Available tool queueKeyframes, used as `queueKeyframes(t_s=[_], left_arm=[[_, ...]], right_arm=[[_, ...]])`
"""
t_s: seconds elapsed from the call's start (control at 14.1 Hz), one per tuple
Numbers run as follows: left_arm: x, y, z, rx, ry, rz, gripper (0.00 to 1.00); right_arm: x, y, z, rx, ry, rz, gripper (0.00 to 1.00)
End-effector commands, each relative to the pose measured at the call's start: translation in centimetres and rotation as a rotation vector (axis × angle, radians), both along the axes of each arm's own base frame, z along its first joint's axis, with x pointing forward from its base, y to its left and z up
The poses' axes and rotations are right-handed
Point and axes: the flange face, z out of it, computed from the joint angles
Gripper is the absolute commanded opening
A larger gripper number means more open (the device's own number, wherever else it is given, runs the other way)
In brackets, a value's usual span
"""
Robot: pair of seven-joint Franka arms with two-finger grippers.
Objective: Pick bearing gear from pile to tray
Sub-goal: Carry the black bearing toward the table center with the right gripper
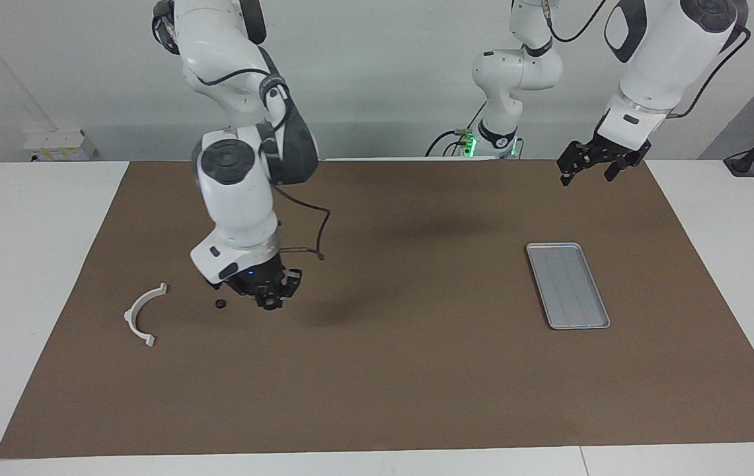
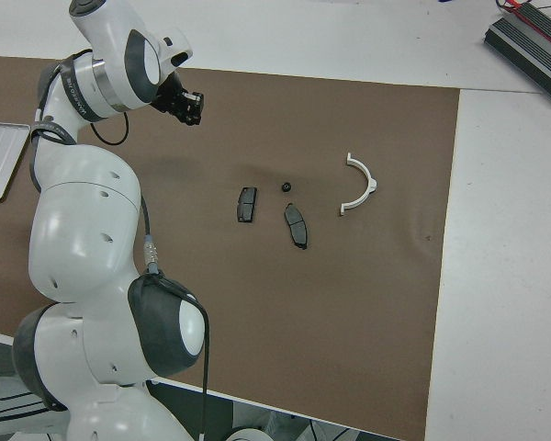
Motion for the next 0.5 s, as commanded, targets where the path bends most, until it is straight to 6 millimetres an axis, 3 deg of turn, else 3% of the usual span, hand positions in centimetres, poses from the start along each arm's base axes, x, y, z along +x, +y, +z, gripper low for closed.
queueKeyframes(t_s=[0.0, 0.21, 0.43], left_arm=[[-1.7, -0.2, -0.6, -0.013, -0.033, 0.026, 1.0], [-1.4, -0.6, -0.6, -0.049, -0.052, 0.063, 1.0], [-1.2, -0.5, -1.1, -0.047, -0.04, 0.095, 1.0]], right_arm=[[-0.6, 3.5, -1.8, -0.033, 0.008, -0.054, 0.0], [-1.7, 7.1, -4.7, -0.029, 0.012, -0.097, 0.0], [-2.2, 9.8, -4.7, 0.019, -0.039, -0.143, 0.0]])
